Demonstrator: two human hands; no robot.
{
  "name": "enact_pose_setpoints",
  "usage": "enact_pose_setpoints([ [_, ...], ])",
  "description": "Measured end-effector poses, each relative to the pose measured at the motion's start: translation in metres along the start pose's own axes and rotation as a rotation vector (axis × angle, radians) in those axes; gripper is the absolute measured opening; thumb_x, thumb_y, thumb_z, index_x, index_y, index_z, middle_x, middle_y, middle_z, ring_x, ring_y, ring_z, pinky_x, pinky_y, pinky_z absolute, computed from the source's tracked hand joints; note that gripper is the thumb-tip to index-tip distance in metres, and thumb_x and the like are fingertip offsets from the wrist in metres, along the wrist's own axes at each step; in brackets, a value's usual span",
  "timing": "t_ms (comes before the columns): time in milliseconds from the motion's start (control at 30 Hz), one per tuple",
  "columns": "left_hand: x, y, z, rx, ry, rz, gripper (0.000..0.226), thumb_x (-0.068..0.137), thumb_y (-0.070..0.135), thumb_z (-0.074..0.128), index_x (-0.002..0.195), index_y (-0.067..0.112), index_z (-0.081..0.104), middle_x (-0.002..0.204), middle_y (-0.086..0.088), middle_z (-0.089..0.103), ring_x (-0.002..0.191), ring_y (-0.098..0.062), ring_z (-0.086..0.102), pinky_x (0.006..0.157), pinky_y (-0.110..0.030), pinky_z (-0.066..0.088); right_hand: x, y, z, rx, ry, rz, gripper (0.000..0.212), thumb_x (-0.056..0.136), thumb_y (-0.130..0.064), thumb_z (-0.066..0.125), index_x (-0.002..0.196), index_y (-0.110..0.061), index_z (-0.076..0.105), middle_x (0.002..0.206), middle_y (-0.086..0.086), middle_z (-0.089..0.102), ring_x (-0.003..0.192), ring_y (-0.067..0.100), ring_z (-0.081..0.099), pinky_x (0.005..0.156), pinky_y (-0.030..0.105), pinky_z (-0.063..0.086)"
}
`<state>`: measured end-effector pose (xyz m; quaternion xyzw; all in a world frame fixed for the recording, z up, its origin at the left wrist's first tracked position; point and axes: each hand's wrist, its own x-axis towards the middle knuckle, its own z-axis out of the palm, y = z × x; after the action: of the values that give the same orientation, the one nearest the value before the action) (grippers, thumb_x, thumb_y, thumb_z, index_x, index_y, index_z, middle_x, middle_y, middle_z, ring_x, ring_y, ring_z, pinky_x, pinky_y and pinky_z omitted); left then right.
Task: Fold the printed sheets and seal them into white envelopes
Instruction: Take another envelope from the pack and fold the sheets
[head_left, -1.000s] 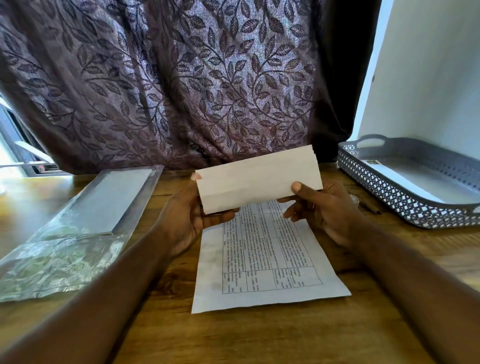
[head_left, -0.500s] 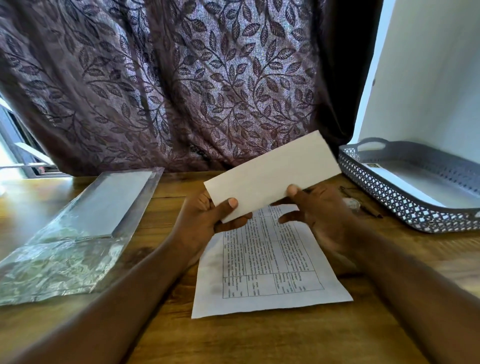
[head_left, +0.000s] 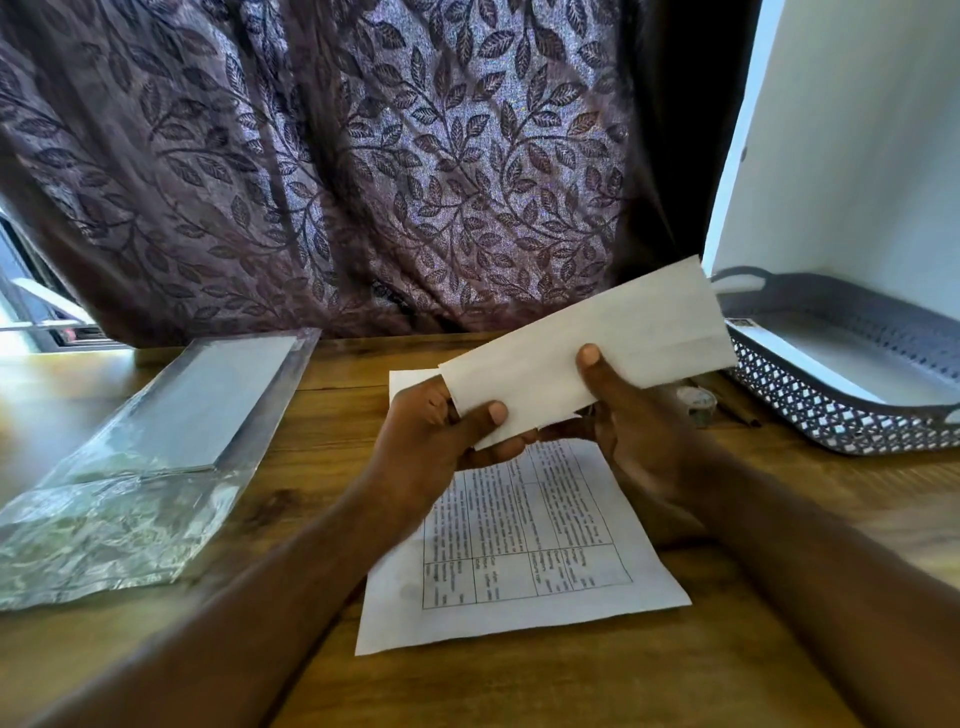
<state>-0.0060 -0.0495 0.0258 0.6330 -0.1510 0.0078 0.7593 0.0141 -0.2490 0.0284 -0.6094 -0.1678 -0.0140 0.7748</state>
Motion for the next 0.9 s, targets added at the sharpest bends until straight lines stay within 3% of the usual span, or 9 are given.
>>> enact_pose_setpoints([
  [133,0.002,0.004,-0.01,-0.008,-0.038,-0.003,0.034,0.086,0.008,0.066,0.115,0.026,0.061,0.11,-0.004,0.076,0.093,-0.032,0.075,0.07,-0.032,0.063,0.008,-0.005,-0.013,0.058,0.122,-0.012,0.038,0.091,-0.037,0.056,0.128,-0.025,0.056,0.125,0.007,0.071,0.114,0.03,0.068,0.081,0.055,0.06],
  [233,0.004,0.006,-0.016,0.011,-0.047,0.004,0.034,0.082,0.013,0.067,0.115,0.024,0.061,0.107,-0.003,0.077,0.092,-0.032,0.075,0.068,-0.029,0.063,0.012,-0.008,-0.022,0.131,0.175,0.009,0.033,0.093,-0.037,0.055,0.124,-0.023,0.058,0.12,0.006,0.073,0.113,0.028,0.069,0.085,0.056,0.059],
  [433,0.009,0.006,-0.028,0.043,-0.05,-0.046,0.03,0.092,0.005,0.061,0.115,0.024,0.06,0.105,-0.005,0.077,0.091,-0.033,0.075,0.067,-0.029,0.063,0.012,-0.013,-0.031,0.143,0.193,0.053,0.027,0.105,-0.028,0.047,0.119,-0.01,0.062,0.114,0.013,0.074,0.102,0.025,0.073,0.075,0.043,0.063],
  [567,0.013,0.008,-0.04,0.031,0.011,-0.088,0.023,0.094,0.005,0.06,0.113,0.017,0.063,0.101,-0.009,0.077,0.089,-0.033,0.075,0.066,-0.028,0.062,0.011,-0.015,-0.039,0.017,0.139,0.08,0.023,0.093,-0.019,0.06,0.113,-0.01,0.068,0.11,0.013,0.076,0.101,0.028,0.073,0.076,0.042,0.064],
  [700,0.018,0.012,-0.047,-0.136,0.209,-0.053,0.024,0.09,0.01,0.064,0.113,0.004,0.067,0.097,-0.011,0.078,0.085,-0.028,0.076,0.064,-0.025,0.061,0.006,-0.015,-0.04,-0.299,0.032,0.109,0.035,0.084,-0.03,0.067,0.115,-0.014,0.069,0.103,0.016,0.077,0.086,0.037,0.075,0.069,0.042,0.061],
  [800,0.014,0.012,-0.042,-0.427,0.183,0.019,0.024,0.081,0.026,0.065,0.092,0.009,0.08,0.097,-0.012,0.077,0.088,-0.023,0.076,0.073,-0.032,0.063,0.005,-0.014,-0.029,-0.373,0.004,0.068,0.037,0.085,-0.037,0.064,0.114,-0.013,0.068,0.089,0.018,0.077,0.066,0.038,0.069,0.066,0.045,0.055],
  [833,0.011,0.012,-0.038,-0.464,0.112,0.026,0.025,0.08,0.029,0.069,0.095,0.011,0.08,0.102,-0.013,0.076,0.095,-0.026,0.074,0.08,-0.037,0.062,0.005,-0.014,-0.023,-0.366,0.011,0.037,0.036,0.087,-0.036,0.062,0.114,-0.012,0.068,0.088,0.017,0.077,0.061,0.035,0.068,0.059,0.041,0.053],
  [900,0.007,0.01,-0.024,-0.427,-0.026,-0.002,0.049,0.079,0.026,0.079,0.122,0.008,0.068,0.115,-0.015,0.072,0.115,-0.035,0.066,0.094,-0.046,0.057,0.003,-0.013,-0.01,-0.35,0.032,-0.019,0.03,0.093,-0.031,0.059,0.113,-0.01,0.066,0.086,0.016,0.077,0.055,0.031,0.066,0.048,0.033,0.05],
])
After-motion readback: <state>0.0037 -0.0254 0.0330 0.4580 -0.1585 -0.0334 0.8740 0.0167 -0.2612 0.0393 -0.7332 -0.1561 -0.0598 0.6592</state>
